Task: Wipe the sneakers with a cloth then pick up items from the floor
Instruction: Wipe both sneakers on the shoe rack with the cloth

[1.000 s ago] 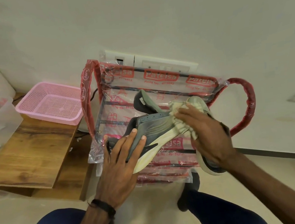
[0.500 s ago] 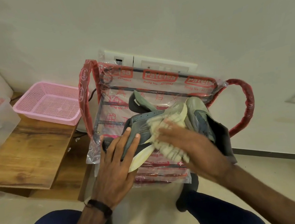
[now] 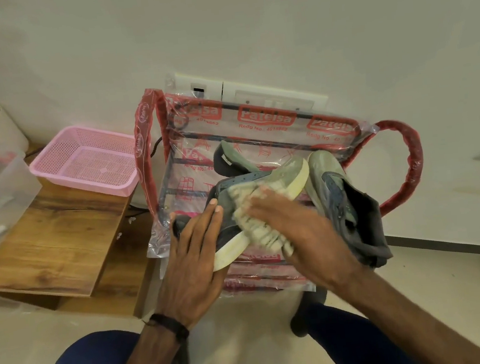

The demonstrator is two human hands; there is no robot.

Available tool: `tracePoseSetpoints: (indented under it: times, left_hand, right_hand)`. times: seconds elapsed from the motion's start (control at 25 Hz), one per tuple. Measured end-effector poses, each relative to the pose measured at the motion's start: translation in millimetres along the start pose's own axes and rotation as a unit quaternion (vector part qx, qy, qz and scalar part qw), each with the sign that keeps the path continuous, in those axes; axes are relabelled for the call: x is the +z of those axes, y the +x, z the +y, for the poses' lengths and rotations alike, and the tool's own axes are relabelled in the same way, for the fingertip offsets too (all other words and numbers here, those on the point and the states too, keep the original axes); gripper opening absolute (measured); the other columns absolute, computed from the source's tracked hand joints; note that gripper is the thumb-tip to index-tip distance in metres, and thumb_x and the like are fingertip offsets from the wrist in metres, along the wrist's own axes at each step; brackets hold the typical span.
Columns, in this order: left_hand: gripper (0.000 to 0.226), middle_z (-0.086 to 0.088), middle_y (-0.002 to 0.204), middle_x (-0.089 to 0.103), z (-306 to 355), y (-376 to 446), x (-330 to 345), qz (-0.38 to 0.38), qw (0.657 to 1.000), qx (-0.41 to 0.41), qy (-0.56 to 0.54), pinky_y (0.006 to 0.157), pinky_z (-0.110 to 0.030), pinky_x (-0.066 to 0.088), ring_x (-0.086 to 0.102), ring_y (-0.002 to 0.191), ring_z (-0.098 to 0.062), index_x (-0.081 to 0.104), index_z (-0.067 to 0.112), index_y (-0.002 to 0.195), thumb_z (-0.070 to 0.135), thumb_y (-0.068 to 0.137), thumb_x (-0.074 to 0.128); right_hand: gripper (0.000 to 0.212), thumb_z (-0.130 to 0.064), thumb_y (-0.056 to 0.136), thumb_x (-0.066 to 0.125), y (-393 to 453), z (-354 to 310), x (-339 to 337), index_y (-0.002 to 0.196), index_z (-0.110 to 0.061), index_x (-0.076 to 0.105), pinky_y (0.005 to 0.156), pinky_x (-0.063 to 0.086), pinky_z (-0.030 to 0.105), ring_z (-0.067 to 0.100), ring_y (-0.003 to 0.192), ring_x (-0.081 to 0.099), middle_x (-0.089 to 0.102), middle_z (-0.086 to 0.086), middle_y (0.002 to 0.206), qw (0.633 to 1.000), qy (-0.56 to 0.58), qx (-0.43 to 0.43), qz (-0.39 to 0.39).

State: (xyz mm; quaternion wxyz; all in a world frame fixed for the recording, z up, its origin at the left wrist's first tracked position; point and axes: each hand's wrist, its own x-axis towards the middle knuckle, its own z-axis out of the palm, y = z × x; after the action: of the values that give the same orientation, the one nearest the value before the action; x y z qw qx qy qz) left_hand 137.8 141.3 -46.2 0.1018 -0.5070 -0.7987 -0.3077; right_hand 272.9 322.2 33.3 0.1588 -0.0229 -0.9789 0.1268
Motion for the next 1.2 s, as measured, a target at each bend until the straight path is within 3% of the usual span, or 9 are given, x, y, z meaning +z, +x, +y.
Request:
tracePoseSetpoints:
  times: [0.12,0.32,0.48,0.64,0.72,0.84,1.04,1.12,1.2]
  left_hand:
    - [0.095,-0.013,0.16,0.028,4,3,0,-0.018,1.0,0.014,-0.018,0.102,-0.067,0.043,0.028,0.145,-0.028,0.021,0.006,0.155,0.024,0.08,0.077]
    - [0.088,-0.001,0.151,0.03,5,2,-9,-0.008,0.991,-0.067,-0.112,0.102,-0.059,0.045,0.032,0.137,-0.022,0.023,0.012,0.155,0.042,0.087,0.071]
    - [0.094,-0.004,0.147,0.034,10,5,-8,-0.015,0.997,-0.026,-0.078,0.099,-0.07,0.044,0.033,0.136,-0.022,0.026,0.007,0.155,0.025,0.08,0.078]
    - [0.087,-0.008,0.153,0.032,-4,2,-3,0.002,1.0,0.004,-0.024,0.102,-0.068,0.042,0.033,0.139,-0.026,0.025,0.008,0.154,0.042,0.085,0.067]
    - [0.096,-0.007,0.157,0.031,-8,1,-6,-0.006,1.0,0.023,-0.009,0.108,-0.064,0.038,0.031,0.144,-0.024,0.027,0.009,0.154,0.056,0.083,0.07]
    - [0.108,-0.009,0.161,0.026,-2,6,-12,-0.006,0.999,-0.025,-0.041,0.116,-0.059,0.031,0.023,0.15,-0.025,0.038,0.011,0.151,0.082,0.074,0.063]
    - [0.082,0.002,0.166,0.005,6,9,-18,0.017,0.965,-0.162,-0.206,0.108,-0.033,0.042,0.006,0.151,-0.005,0.049,0.027,0.141,0.075,0.076,0.062]
    - [0.079,0.003,0.166,0.002,7,8,-19,0.015,0.965,-0.14,-0.22,0.103,-0.016,0.035,0.003,0.15,0.002,0.049,0.029,0.143,0.07,0.077,0.066]
    - [0.082,-0.001,0.166,-0.001,4,6,-18,-0.006,0.971,-0.094,-0.22,0.105,-0.023,0.037,0.002,0.153,-0.008,0.047,0.032,0.146,0.065,0.076,0.074]
  right_hand:
    - [0.061,-0.006,0.084,0.076,13,8,-2,0.14,-0.02,0.057,0.117,0.035,0.047,0.014,0.148,0.033,0.052,0.0,0.148,0.982,0.026,0.163,0.091]
    - [0.059,-0.013,0.087,0.073,2,-26,18,0.143,-0.014,0.054,0.122,0.026,0.04,0.017,0.149,0.031,0.05,0.003,0.15,1.0,0.013,-0.002,0.005]
    - [0.064,-0.01,0.081,0.081,10,2,8,0.14,-0.016,0.057,0.121,0.03,0.044,0.019,0.147,0.034,0.054,0.003,0.147,0.987,-0.03,0.139,0.08]
    - [0.048,-0.019,0.095,0.064,-1,-17,14,0.142,-0.013,0.055,0.122,0.027,0.043,0.021,0.149,0.032,0.051,0.005,0.149,1.0,-0.025,0.012,0.004]
    - [0.046,-0.035,0.102,0.052,-2,-4,5,0.143,-0.014,0.055,0.121,0.029,0.043,0.021,0.148,0.033,0.051,0.004,0.149,0.998,-0.041,0.031,0.025]
    - [0.058,-0.003,0.086,0.057,0,-8,9,0.143,-0.013,0.054,0.123,0.026,0.04,0.019,0.149,0.03,0.05,0.004,0.15,0.995,-0.028,0.089,0.043]
    - [0.073,0.014,0.078,0.064,-6,-11,16,0.145,-0.012,0.051,0.123,0.024,0.039,0.017,0.151,0.025,0.045,0.001,0.154,0.993,0.001,0.105,0.06]
    - [0.074,0.014,0.078,0.069,-11,-15,19,0.145,-0.012,0.051,0.123,0.025,0.042,0.018,0.151,0.025,0.043,0.0,0.155,0.991,0.015,0.115,0.067]
    - [0.067,0.004,0.083,0.073,-18,-23,23,0.144,-0.011,0.052,0.122,0.027,0.044,0.02,0.151,0.025,0.043,0.001,0.155,0.992,0.019,0.108,0.063]
